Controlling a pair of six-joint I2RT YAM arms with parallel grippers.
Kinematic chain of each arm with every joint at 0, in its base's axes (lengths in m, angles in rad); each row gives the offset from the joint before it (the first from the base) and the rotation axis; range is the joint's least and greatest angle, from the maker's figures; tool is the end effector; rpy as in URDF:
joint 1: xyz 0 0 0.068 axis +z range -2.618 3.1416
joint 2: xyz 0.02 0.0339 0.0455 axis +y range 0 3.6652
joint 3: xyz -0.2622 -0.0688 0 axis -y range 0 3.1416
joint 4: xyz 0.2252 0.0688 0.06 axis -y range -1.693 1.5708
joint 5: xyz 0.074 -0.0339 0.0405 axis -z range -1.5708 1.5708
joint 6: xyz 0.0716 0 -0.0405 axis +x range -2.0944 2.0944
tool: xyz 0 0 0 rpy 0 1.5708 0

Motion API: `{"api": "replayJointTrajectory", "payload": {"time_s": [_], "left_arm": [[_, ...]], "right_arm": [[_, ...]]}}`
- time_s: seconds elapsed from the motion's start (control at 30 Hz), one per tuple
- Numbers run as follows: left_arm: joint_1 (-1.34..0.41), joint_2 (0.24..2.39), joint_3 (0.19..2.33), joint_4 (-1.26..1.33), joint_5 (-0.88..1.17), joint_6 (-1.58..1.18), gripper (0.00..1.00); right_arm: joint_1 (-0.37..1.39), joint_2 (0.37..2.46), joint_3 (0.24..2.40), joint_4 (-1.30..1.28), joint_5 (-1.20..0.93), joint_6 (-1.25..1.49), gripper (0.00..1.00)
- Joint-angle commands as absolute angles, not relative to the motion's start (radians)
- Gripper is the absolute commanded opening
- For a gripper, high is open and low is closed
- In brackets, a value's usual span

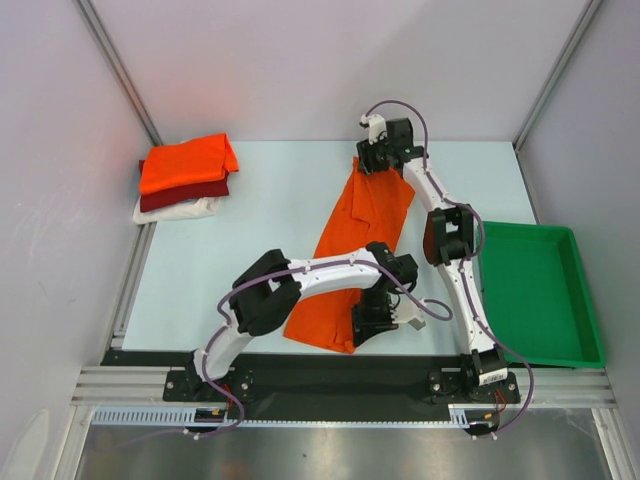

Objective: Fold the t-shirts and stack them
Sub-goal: Fold the tshirt

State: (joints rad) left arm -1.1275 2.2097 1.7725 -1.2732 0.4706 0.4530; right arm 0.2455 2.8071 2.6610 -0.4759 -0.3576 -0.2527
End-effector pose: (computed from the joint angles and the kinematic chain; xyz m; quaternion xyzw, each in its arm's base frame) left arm 0.1365 -0.3632 0.1465 -0.6778 -0.6942 0.1970 0.1410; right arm 0.5894 0.1735 0.1440 -0.2945 0.8283 0.1566 0.4501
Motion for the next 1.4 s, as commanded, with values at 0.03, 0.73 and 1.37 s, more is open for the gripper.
{"api": "replayJointTrajectory", "payload": {"time_s": [0.03, 0.73, 1.37], "left_arm": [[-1.183, 2.256, 1.848, -1.307, 0.514, 0.46, 0.06], [-0.909, 2.071, 2.241, -1.114, 0.353, 0.298, 0.79], [-0.38, 2.466, 2.425, -0.865, 0.655, 0.06, 0.43]], "right_arm": [[0.258, 2.8, 2.709, -0.44, -0.387, -0.235, 0.59], [0.126, 2.005, 2.026, -0.552, -0.354, -0.152, 0.67], [0.008, 1.553, 1.358, -0.495, -0.439, -0.074, 0.66]]}}
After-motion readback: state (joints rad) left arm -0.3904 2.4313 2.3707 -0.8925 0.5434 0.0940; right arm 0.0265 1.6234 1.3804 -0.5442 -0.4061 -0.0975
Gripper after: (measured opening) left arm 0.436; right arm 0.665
